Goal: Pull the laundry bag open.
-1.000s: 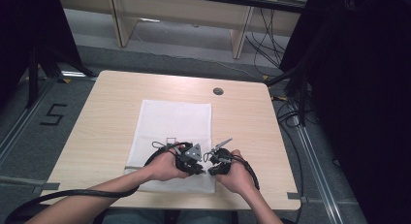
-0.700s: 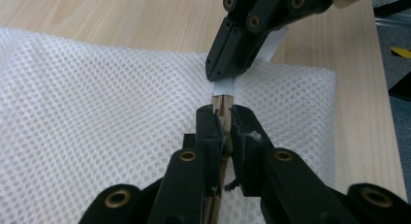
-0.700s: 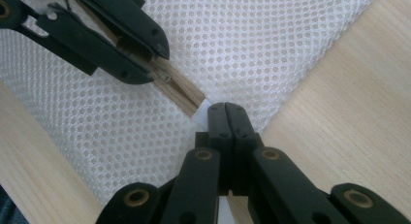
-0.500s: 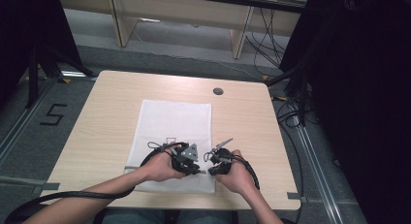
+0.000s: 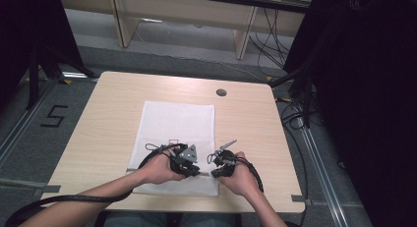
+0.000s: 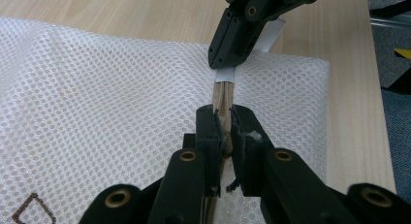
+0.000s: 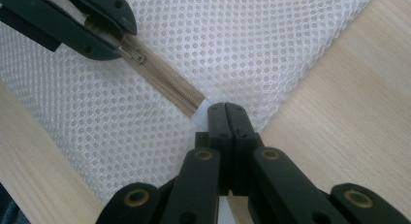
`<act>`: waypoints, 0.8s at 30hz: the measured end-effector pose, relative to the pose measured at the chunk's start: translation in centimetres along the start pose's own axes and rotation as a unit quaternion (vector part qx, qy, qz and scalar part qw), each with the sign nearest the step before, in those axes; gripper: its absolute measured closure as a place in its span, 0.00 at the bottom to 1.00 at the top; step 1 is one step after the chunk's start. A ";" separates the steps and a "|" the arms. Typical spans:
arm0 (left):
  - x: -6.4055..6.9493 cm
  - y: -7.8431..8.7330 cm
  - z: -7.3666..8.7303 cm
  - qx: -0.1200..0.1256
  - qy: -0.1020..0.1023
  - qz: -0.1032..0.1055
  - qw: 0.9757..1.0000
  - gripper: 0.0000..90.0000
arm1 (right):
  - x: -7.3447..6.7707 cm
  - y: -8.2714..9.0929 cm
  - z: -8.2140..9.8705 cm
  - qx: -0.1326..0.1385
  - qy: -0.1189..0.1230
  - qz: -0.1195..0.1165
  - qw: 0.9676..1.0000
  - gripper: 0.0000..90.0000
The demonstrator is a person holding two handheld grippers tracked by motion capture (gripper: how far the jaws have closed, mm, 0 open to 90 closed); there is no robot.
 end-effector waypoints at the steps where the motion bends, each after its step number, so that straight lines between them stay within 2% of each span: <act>1: 0.0 0.0 0.0 0.002 0.001 0.002 1.000 0.92 | 0.1 0.0 0.0 0.000 0.003 -0.001 1.000 1.00; 3: -0.1 0.1 0.0 0.003 -0.005 0.004 1.000 0.92 | 0.0 0.0 0.0 -0.001 -0.001 -0.001 1.000 1.00; 5: 0.0 0.1 0.0 0.004 0.002 0.002 1.000 0.92 | 0.1 0.0 0.0 -0.001 0.000 -0.002 1.000 1.00; 8: 0.0 0.1 0.1 0.002 -0.002 0.001 1.000 0.91 | 0.1 0.0 0.0 0.001 0.003 -0.002 1.000 1.00; 11: 0.1 0.1 0.2 0.002 0.002 0.002 1.000 0.92 | 0.1 0.0 0.0 0.001 0.003 -0.004 1.000 1.00; 14: 0.0 0.1 0.2 0.000 -0.005 0.001 1.000 0.92 | -0.1 0.1 0.0 -0.003 -0.012 -0.004 1.000 1.00; 15: 0.0 0.1 0.2 -0.002 -0.007 -0.002 1.000 0.92 | -0.1 0.0 0.0 -0.001 -0.008 -0.003 1.000 1.00; 16: 0.1 0.2 0.3 -0.001 -0.002 -0.001 1.000 0.92 | 0.1 0.0 0.0 0.002 0.003 -0.003 1.000 1.00; 17: 0.1 0.2 0.4 0.001 0.002 0.000 1.000 0.92 | 0.1 0.0 0.0 0.002 0.003 -0.004 1.000 1.00; 19: -0.1 0.4 0.4 0.000 -0.009 -0.001 1.000 0.92 | -0.1 0.0 0.0 -0.003 -0.010 -0.003 1.000 1.00; 20: 0.0 0.4 0.5 0.001 0.004 0.000 1.000 0.92 | -0.1 0.1 0.0 -0.003 -0.011 -0.004 1.000 1.00; 21: 0.0 0.5 0.5 -0.002 -0.002 -0.004 1.000 0.92 | -0.1 0.0 0.0 -0.003 -0.010 -0.003 1.000 1.00; 24: -0.1 0.6 0.6 0.002 0.001 -0.001 1.000 0.92 | -0.1 0.0 0.0 -0.003 -0.011 -0.003 1.000 1.00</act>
Point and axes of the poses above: each handheld gripper's, and its own axes: y roughly backward along the jaws, z roughly out of its underside, x roughly to its right, the point moved 1 cm from there along -y, roughly forward along the jaws, and after that the axes turned 6 degrees about x, right-handed, at the moved point
